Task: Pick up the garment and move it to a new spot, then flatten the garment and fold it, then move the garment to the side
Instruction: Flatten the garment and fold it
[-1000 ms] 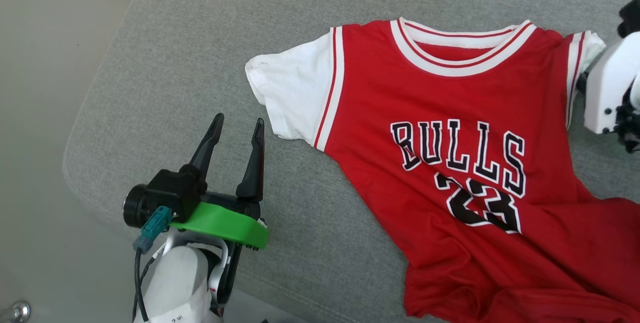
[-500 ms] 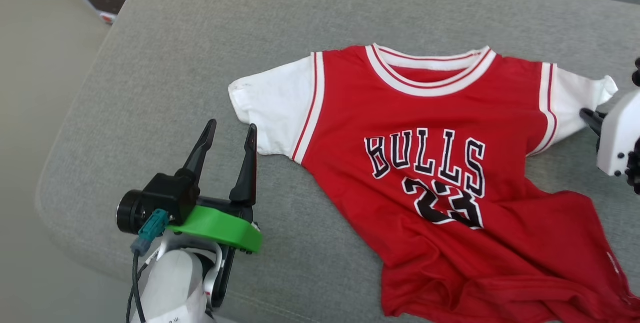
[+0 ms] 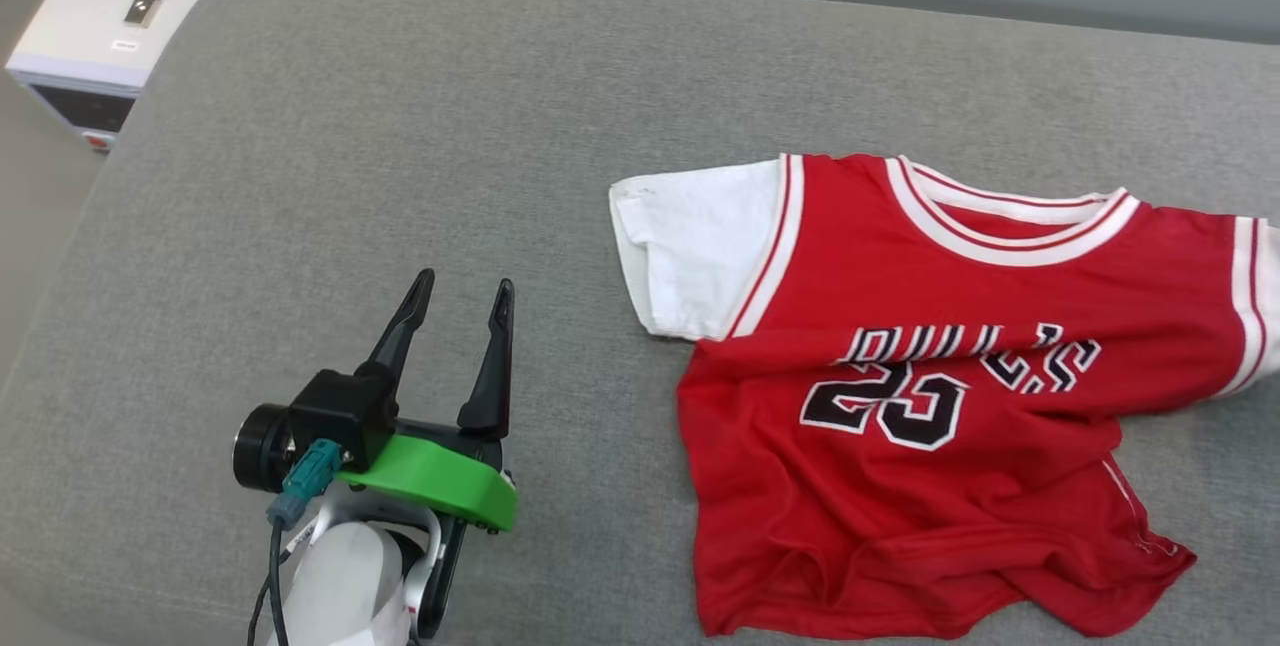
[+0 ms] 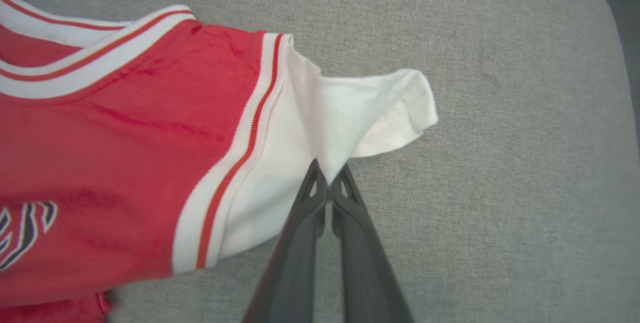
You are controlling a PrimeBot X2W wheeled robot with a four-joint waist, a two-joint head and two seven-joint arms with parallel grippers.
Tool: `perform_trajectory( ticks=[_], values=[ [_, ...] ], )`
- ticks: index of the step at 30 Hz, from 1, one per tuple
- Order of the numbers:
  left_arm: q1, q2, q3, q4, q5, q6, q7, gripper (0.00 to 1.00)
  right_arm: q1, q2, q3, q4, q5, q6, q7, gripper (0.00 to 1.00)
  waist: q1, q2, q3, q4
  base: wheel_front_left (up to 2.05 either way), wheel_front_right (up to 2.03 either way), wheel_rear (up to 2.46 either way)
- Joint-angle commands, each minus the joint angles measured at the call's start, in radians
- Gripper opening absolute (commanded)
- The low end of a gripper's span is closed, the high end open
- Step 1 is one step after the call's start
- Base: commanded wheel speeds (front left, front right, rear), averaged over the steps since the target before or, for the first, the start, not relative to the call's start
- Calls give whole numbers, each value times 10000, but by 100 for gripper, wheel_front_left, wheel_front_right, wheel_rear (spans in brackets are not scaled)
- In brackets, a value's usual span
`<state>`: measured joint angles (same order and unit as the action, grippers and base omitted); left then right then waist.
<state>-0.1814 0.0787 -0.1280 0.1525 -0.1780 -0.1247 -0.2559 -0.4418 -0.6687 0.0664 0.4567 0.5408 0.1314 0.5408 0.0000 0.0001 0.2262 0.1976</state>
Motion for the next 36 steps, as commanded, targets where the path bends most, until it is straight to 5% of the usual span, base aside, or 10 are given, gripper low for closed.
perform_trajectory(
  ticks=[1, 3, 4, 5, 16, 29, 36],
  values=[
    [11, 108, -24, 31, -14, -49, -59, 100, 132, 45, -163, 99, -173, -7, -84, 0, 0, -1, 59, -165, 0, 0, 0],
    [-33, 146, -52, 57, -27, -51, -59, 100, 153, 139, -377, 311, -410, -7, -197, 0, 0, -1, 129, -206, 0, 0, 0],
    [-48, 164, -67, 75, -31, -51, -59, 100, 134, 190, -487, 418, -555, -7, -284, 13, 0, -1, 147, -222, 0, 0, 0],
    [-64, 187, -79, 96, -39, -52, -59, 100, 102, 244, -595, 526, -771, -7, -446, 100, 0, -1, 168, -247, 0, 0, 0],
    [-51, 329, -27, 375, -133, -55, -59, 100, -68, 968, -1057, 716, -1578, -7, -1847, 100, 0, -1, -409, -779, 0, 0, 0],
    [315, 204, 27, 53, -650, -58, -59, 100, 1730, 1752, -908, -2699, -789, -7, -4627, 100, 0, -1, -1238, -1674, 0, 0, 0],
    [837, 141, -11, -154, -955, -58, -59, 100, 3530, 2988, -1359, -4302, -1232, -7, -6261, 100, 0, -1, -1353, -1977, 0, 0, 0]
  ],
)
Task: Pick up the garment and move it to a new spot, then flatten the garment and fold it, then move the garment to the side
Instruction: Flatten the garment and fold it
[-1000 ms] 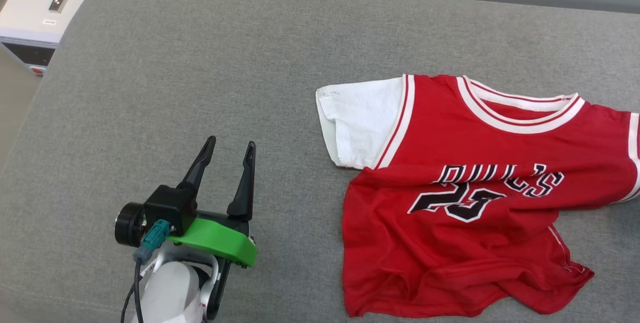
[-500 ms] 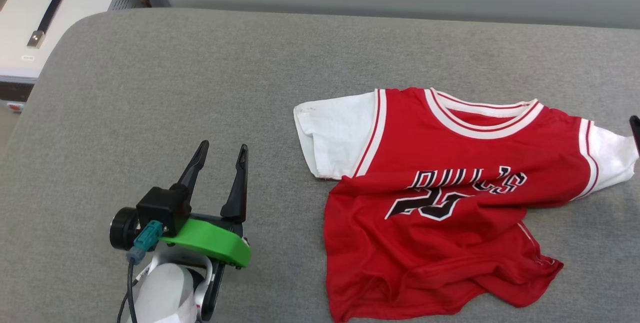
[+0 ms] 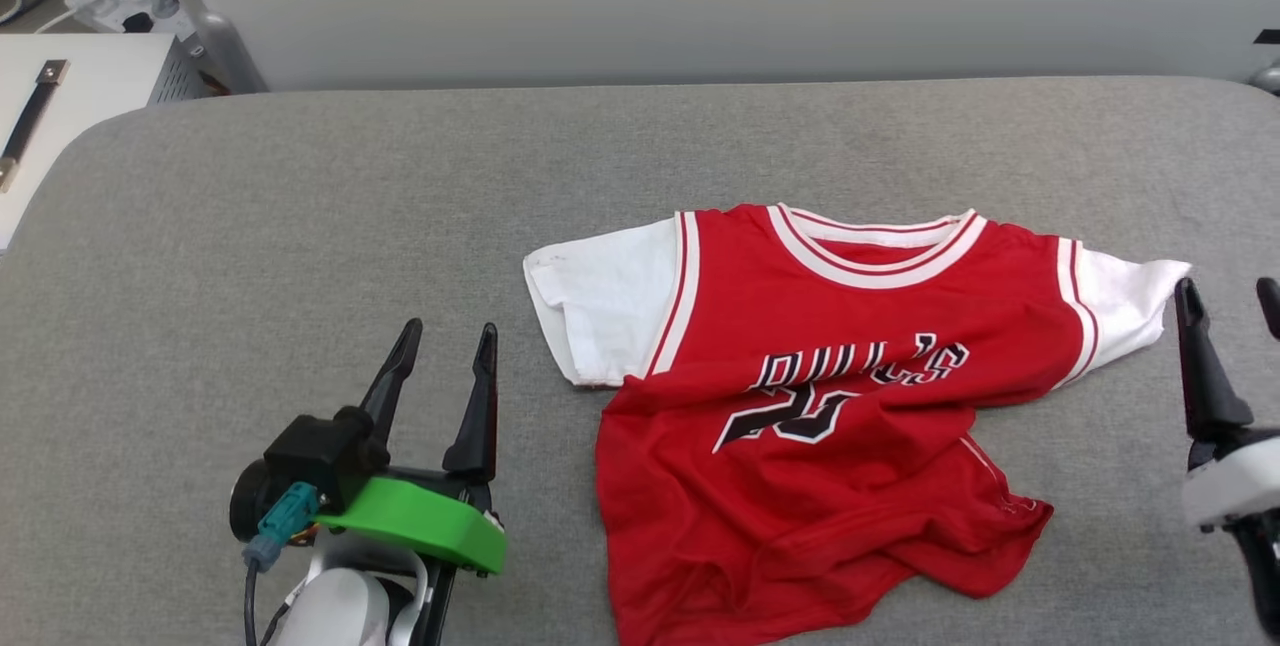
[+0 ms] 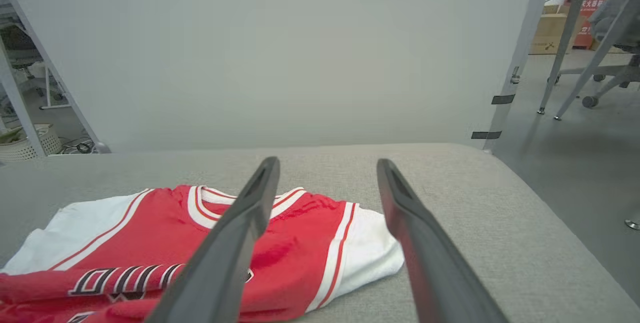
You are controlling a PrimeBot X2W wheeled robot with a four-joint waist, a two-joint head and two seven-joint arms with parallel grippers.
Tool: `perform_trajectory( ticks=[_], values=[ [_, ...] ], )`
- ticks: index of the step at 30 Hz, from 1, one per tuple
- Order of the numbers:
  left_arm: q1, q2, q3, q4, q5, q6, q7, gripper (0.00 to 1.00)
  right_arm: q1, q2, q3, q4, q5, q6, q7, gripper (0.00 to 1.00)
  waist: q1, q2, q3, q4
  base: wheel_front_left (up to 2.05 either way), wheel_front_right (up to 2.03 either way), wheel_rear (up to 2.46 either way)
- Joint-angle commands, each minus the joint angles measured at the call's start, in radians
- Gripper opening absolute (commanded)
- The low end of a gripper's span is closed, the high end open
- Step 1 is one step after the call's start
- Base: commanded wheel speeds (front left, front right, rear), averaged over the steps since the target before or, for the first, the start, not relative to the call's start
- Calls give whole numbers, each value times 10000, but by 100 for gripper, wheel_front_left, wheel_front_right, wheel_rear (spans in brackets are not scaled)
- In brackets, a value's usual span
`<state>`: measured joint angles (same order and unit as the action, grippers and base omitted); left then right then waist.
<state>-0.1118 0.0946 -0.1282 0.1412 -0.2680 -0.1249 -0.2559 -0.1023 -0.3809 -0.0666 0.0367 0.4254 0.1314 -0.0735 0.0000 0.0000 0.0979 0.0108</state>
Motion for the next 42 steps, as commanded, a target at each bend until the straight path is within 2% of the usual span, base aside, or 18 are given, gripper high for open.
perform_trajectory(
  ticks=[1, 6, 11, 13, 17, 20, 26, 30, 37, 42],
  values=[
    [196, -20, -10, -49, -70, -56, -59, 100, 310, 289, -78, -249, -141, -7, -274, 100, 0, 0, -79, -147, 0, 0, 0],
    [324, 20, -58, -76, -127, -57, -59, 100, 1043, 1204, -219, -781, -399, -7, -631, 100, 0, 0, -50, -372, 0, 0, 0],
    [-77, 371, -325, -82, -224, -57, -59, 100, 1164, 1557, -191, -1127, -564, -7, -574, 100, 0, 0, 201, -680, 0, 0, 0],
    [-466, 740, -638, 22, -484, -57, 166, 100, 1127, 1605, -215, -1248, -596, -7, -499, 100, 0, 0, 366, -816, 0, 0, 0],
    [-1789, 1783, -1436, 160, -890, -57, 1879, 100, 1035, 1658, -269, -1470, -631, -7, -363, 100, 0, 0, 750, -1065, 0, 0, 0],
    [-3020, 2505, -2088, 331, -1458, -57, 3801, 100, 889, 1681, -283, -1644, -604, -7, -463, 100, 0, 0, 1110, -1256, 0, 0, 0],
    [-5217, 3395, -2951, 1109, -2624, -57, 7145, 100, 590, 1790, -131, -1689, -654, -7, -624, 100, 0, 0, 1775, -1666, 0, 0, 0],
    [-6343, 3788, -3304, 1860, -3064, -57, 8771, 100, 362, 1856, 69, -1607, -655, -7, -722, 100, 0, 0, 2190, -1959, 0, 0, 0],
    [-7348, 4164, -3672, 3317, -3151, -52, 10603, 100, 41, 1832, 343, -1383, -658, -7, -920, 100, 0, 0, 2708, -2387, 0, 0, 0],
    [-7516, 4279, -3783, 3971, -2968, 3, 10606, 100, -54, 1852, 446, -1222, -634, -7, -1038, 100, 0, 0, 2888, -2528, 0, 0, 0]
  ],
)
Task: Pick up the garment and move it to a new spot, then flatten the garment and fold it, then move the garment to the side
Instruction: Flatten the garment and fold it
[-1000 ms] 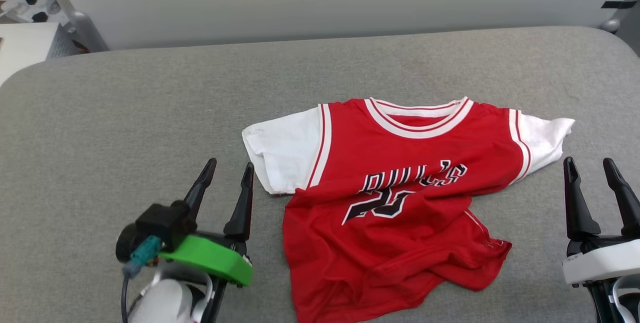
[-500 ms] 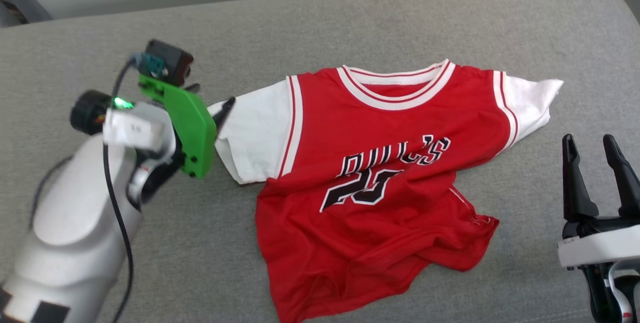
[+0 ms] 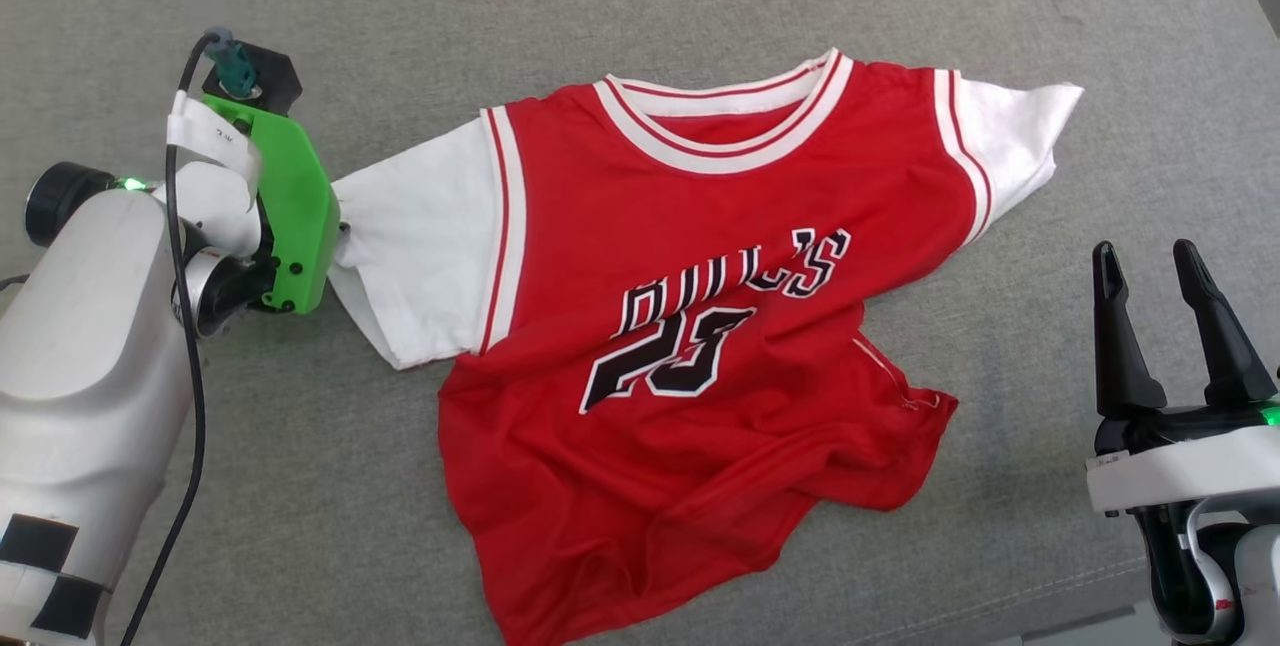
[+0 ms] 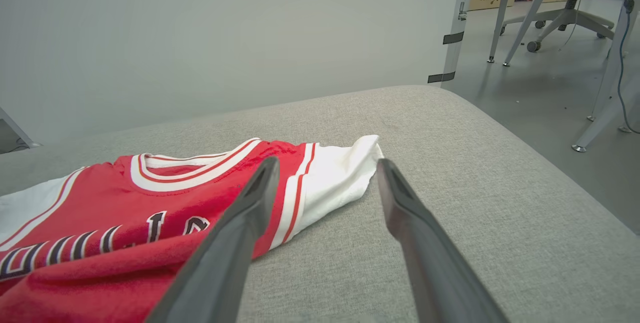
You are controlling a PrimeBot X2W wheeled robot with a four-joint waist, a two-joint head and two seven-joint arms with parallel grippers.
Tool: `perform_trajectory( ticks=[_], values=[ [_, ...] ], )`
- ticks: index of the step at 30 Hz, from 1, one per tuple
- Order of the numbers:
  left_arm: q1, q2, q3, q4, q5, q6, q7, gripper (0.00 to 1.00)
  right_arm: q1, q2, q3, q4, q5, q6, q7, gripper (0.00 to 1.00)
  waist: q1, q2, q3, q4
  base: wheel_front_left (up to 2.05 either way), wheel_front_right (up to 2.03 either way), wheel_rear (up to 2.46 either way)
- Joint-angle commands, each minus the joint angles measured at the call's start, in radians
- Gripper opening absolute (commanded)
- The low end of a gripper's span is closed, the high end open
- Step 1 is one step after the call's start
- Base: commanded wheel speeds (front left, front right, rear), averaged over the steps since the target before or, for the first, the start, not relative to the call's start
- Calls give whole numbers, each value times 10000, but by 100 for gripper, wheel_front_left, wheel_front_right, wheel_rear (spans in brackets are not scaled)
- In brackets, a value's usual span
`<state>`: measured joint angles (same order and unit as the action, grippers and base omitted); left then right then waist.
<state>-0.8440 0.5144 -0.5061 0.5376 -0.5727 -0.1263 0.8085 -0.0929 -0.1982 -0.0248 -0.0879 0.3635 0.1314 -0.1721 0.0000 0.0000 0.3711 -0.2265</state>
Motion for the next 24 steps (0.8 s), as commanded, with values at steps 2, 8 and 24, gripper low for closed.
perform_trajectory(
  ticks=[2, 8, 24],
  values=[
    [-199, 77, -49, 209, 130, 15, -181, 100, -163, 17, 49, 78, -10, -7, -86, 100, 0, 0, 201, -169, 0, 0, 0],
    [-49, -92, -309, 758, 138, 3, -323, 91, -305, -179, 114, 244, -204, -7, 5, 100, 0, 0, 258, -131, 0, 0, 0],
    [321, -239, 326, 741, -523, 530, -2069, 0, -151, -511, -9, 372, -235, -7, 632, 100, 0, 0, -664, 655, 0, 0, 0]
  ],
)
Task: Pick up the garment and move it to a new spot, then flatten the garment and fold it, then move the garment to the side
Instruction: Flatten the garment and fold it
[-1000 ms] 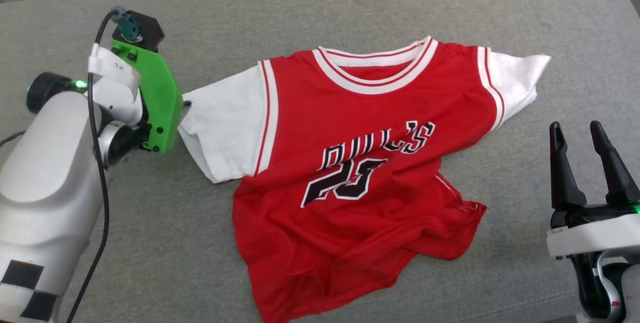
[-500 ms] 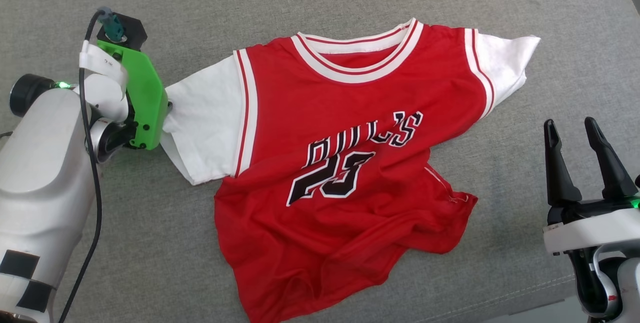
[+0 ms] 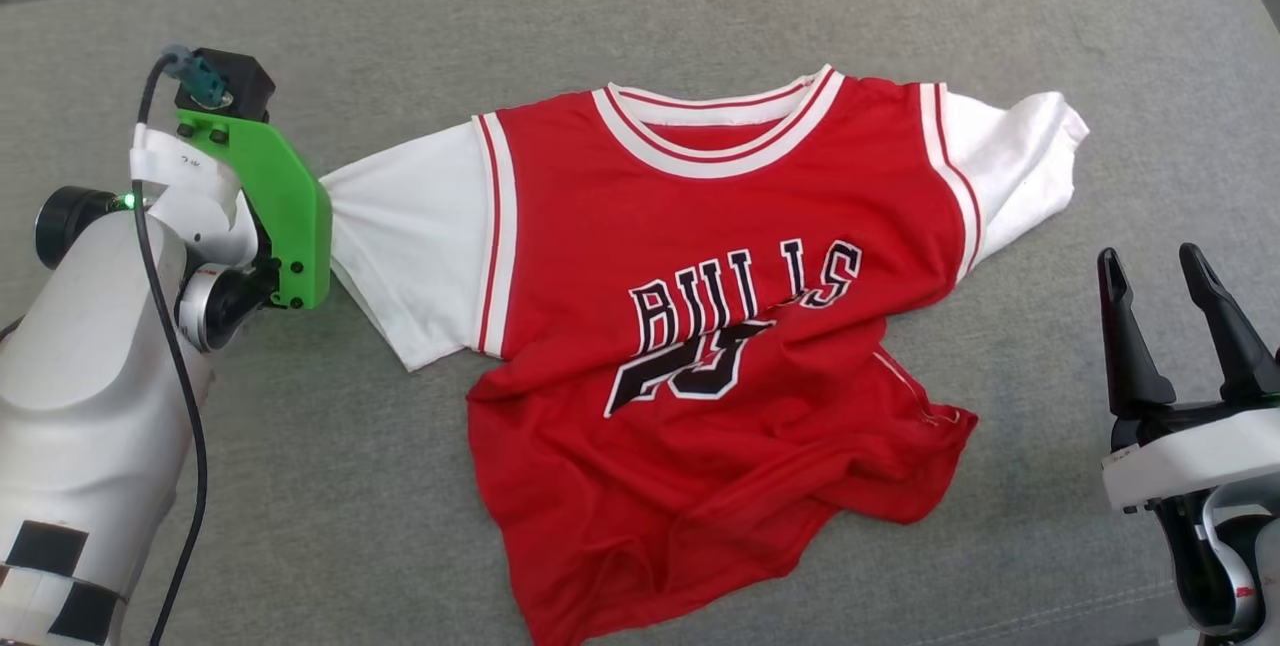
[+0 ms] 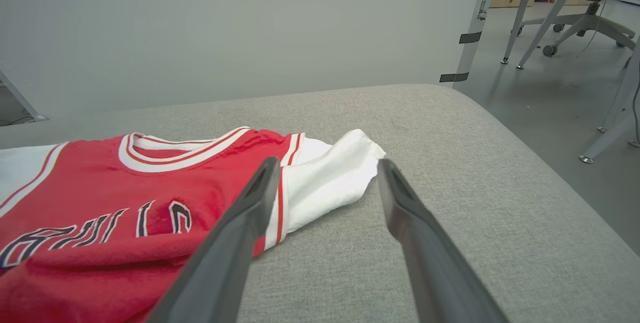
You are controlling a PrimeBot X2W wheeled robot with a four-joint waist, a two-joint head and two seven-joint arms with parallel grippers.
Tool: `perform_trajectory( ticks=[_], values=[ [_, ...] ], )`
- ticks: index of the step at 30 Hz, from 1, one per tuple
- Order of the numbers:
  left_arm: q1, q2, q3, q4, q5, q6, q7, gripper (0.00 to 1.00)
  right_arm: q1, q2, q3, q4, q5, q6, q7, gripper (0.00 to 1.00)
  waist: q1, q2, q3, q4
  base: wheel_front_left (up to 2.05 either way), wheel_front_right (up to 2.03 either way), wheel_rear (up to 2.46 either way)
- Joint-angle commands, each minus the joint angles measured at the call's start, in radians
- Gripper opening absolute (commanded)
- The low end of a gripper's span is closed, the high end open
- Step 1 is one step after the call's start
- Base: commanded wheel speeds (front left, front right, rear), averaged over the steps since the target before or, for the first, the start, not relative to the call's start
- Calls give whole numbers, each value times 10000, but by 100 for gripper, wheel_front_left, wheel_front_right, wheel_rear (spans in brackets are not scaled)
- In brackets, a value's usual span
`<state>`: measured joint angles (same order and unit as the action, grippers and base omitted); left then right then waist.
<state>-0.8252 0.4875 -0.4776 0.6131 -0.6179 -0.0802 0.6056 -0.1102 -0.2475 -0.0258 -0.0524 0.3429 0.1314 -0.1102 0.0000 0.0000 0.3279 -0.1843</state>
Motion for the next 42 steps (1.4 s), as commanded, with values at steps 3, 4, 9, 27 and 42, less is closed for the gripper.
perform_trajectory(
  ticks=[3, 4, 9, 27, 42],
  values=[
    [383, 126, 199, -277, -116, 266, -375, 0, 41, -183, 4, 18, -6, -7, 362, 100, 0, 0, -438, 452, 0, 0, 0],
    [481, 168, 250, -381, -142, 321, -449, 0, 40, -236, -2, 10, -7, -7, 487, 100, 0, 0, -486, 515, 0, 0, 0],
    [1448, 258, 737, -1525, -804, 501, -703, 0, -8, -668, 5, -65, 91, -7, 1754, 100, 0, 0, -701, 837, 0, 0, 0],
    [4149, 677, 846, -8056, -849, 2618, 294, 0, -3755, -2882, -311, 865, 1591, -7, 10234, 100, 0, 0, 679, 2022, 0, 0, 0],
    [3588, 499, 567, -8933, -537, 2803, 463, 0, -6078, -3680, 522, 3511, 938, -7, 10444, 100, 0, 0, 2023, 2953, 0, 0, 0]
  ],
)
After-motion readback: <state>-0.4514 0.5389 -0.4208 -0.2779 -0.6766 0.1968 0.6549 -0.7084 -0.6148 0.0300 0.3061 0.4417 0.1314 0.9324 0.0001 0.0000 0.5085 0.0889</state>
